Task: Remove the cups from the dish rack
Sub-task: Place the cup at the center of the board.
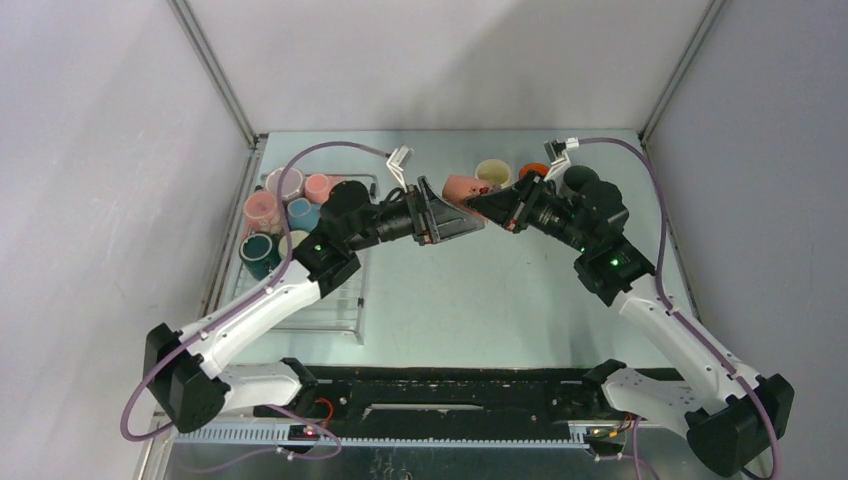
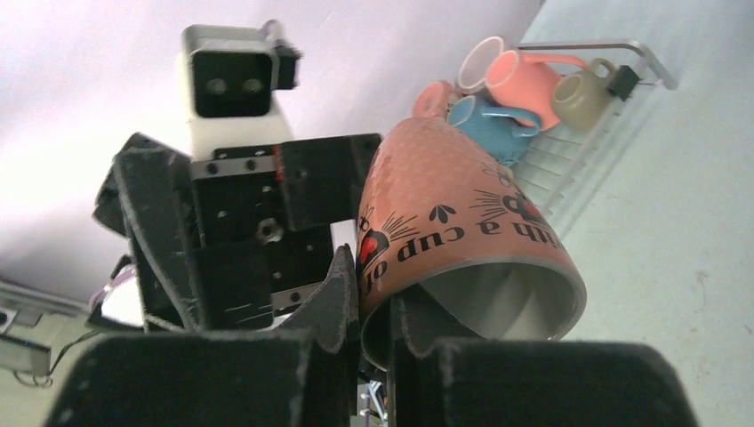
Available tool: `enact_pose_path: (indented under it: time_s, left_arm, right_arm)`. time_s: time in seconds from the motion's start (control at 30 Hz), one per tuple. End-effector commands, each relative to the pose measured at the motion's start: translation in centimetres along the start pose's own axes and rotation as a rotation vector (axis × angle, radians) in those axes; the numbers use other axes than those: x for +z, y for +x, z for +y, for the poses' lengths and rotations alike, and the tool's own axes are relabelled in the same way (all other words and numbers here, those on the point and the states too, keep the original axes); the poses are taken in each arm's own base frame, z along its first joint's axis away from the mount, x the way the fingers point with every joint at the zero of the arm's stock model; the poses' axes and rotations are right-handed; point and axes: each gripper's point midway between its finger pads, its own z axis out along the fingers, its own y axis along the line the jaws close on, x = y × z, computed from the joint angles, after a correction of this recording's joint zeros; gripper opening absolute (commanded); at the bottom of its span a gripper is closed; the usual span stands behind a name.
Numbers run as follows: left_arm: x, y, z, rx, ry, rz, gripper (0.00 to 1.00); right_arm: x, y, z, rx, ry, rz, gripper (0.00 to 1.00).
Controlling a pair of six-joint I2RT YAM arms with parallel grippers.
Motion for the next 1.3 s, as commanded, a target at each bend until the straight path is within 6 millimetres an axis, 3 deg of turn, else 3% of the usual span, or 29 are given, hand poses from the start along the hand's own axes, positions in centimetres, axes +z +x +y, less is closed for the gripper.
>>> enact_pose_path:
  time_s: [0.0,0.13,0.3,0.67,0.83,1.27]
  left_arm:
    - [-1.8,-0.1,-0.4,0.108,-0.021,-0.039,1.00]
    - [-3.1,0.3,0.8,0.156,-0.106,-0.039,1.00]
    - [-5.1,0.6,3.2,0.224,-0.281,-0.014,1.00]
    - [-7.5,0.8,4.8,0.373,-0.415,0.061,1.00]
    - [-7.4,1.3,4.7,0.391,-0.393,0.093,1.00]
    - [-7.9,2.2,4.6,0.422,-0.370,0.135,1.00]
  right_arm:
    - [-0.4,-2.8,0.7,-0.093,0.057,-0.089,0.00]
    - [-0.8,-3.2,-2.2,-0.129,0.244,-0.067,0.00]
    - [-2.7,-4.7,-7.4,-0.192,0.535,-0.057,0.00]
    - [-11.6,-9.0,-20.5,-0.123,1.105,-0.019,0.00]
    - [-14.0,-11.3,-24.9,-0.050,1.223,-0.033,0.00]
    - [-18.2,-16.4,-33.2,0.059,1.455,-0.034,0.00]
